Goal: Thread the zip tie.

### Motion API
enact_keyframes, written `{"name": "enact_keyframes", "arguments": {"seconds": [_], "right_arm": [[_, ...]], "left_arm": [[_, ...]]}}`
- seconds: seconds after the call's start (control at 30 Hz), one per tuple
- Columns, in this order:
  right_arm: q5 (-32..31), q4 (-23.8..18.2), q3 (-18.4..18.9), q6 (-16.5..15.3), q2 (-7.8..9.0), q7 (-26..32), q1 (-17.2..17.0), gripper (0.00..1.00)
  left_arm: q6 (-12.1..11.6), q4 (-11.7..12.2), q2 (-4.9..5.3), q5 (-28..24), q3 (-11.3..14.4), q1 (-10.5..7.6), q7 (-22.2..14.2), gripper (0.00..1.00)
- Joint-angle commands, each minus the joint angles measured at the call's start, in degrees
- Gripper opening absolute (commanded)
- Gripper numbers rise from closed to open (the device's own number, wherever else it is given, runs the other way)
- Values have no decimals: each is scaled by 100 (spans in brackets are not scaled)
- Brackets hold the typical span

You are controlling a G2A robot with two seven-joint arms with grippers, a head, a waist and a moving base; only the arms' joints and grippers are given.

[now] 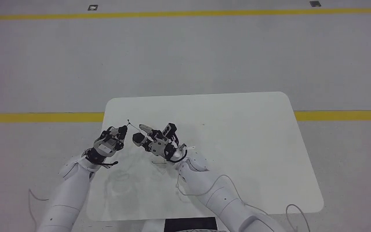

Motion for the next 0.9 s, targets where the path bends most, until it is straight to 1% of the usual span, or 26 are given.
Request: {"name": "enact_keyframes", "arguments": {"seconds": [0.0, 0.07, 0.13, 0.23, 0.33, 0.37, 0.4, 0.57, 0.7, 0.73, 0.77, 0.8, 0.83, 0.87], "right_arm": [[13, 23, -3, 4, -3, -18, 23, 28], [15, 47, -10, 15, -7, -42, 49, 24], [22, 75, -22, 22, -13, -64, 77, 23], [21, 112, -37, 2, -22, -100, 112, 17], [-9, 139, -52, -62, -28, -139, 136, 8], [-29, 148, -57, -87, -29, -155, 141, 3], [-41, 153, -62, -107, -31, -172, 144, 0], [-141, 186, -58, -244, -23, -280, 145, 0], [-166, 179, -33, -269, -8, -286, 131, 0], [-166, 165, -13, -292, 0, -274, 124, 18], [-209, 142, 11, -384, 13, -265, 116, 34], [-304, 88, 38, -454, 35, -220, 103, 46], [-437, -1, 86, -454, 61, -181, 100, 66], [-668, -109, 162, -454, 98, -194, 89, 98]], "left_arm": [[0, 0, 0, 0, 0, 0, 0, 0], [0, 0, 0, 0, 0, 0, 0, 0], [0, 0, 0, 0, 0, 0, 0, 0], [0, 0, 0, 0, 0, 0, 0, 0], [0, 0, 0, 0, 0, 0, 0, 0], [0, 0, 0, 0, 0, 0, 0, 0], [0, 0, 0, 0, 0, 0, 0, 0], [0, 0, 0, 0, 0, 0, 0, 0], [0, 0, 0, 0, 0, 0, 0, 0], [0, 0, 0, 0, 0, 0, 0, 0], [0, 0, 0, 0, 0, 0, 0, 0], [0, 0, 0, 0, 0, 0, 0, 0], [0, 0, 0, 0, 0, 0, 0, 0], [0, 0, 0, 0, 0, 0, 0, 0]]}}
